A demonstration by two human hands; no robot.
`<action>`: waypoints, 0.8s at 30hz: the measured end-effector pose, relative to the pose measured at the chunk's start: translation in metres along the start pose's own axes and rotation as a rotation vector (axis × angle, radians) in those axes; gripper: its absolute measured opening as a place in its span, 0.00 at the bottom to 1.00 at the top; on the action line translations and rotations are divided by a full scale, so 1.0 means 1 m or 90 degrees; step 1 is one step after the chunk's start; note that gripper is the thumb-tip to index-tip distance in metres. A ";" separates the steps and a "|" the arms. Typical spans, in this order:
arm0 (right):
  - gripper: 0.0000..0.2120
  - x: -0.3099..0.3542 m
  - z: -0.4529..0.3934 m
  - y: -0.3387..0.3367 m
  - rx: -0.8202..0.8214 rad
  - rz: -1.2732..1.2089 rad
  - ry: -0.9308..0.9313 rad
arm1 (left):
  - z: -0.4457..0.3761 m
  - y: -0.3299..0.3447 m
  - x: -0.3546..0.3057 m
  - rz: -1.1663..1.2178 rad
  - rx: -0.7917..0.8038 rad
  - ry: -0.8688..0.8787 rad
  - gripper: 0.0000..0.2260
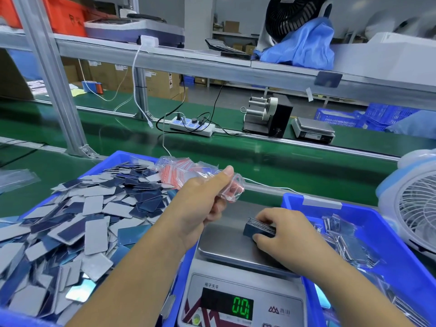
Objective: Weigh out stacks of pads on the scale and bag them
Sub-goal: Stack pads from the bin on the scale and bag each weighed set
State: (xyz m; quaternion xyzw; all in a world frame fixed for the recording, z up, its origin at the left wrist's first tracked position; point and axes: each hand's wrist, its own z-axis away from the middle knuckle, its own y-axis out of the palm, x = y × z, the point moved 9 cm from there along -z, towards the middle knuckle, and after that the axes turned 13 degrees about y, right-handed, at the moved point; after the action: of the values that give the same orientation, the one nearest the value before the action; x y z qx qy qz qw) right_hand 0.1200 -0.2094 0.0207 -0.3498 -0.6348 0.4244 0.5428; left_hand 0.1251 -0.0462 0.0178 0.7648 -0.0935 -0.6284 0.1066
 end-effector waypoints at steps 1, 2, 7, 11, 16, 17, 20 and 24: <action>0.05 0.001 0.000 -0.001 -0.007 0.010 -0.001 | -0.001 -0.001 0.001 -0.002 -0.003 0.000 0.17; 0.05 0.001 0.000 -0.001 -0.013 0.019 -0.002 | -0.002 -0.002 0.002 -0.004 -0.004 -0.001 0.17; 0.06 0.005 0.006 -0.017 -0.028 -0.273 -0.017 | -0.001 -0.004 0.000 -0.059 -0.021 0.019 0.19; 0.11 0.013 0.015 -0.029 -0.020 -0.635 -0.025 | -0.001 -0.008 -0.001 -0.149 -0.045 0.025 0.32; 0.11 0.015 0.020 -0.031 -0.041 -0.670 -0.011 | 0.003 0.003 -0.008 -0.227 0.013 0.062 0.40; 0.11 0.014 0.020 -0.031 -0.045 -0.659 -0.007 | 0.004 0.005 -0.009 -0.231 0.020 0.067 0.40; 0.11 0.010 0.019 -0.031 -0.061 -0.623 0.007 | 0.005 0.006 -0.011 -0.232 0.022 0.075 0.37; 0.10 0.010 0.020 -0.032 -0.075 -0.620 0.003 | 0.005 0.009 -0.008 -0.207 0.046 0.067 0.34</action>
State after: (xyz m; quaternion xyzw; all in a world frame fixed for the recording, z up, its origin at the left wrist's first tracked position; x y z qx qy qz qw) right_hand 0.0992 -0.2160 0.0530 -0.0436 -0.7465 0.0839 0.6586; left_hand 0.1184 -0.0529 0.0274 0.8052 0.0144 -0.5925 -0.0195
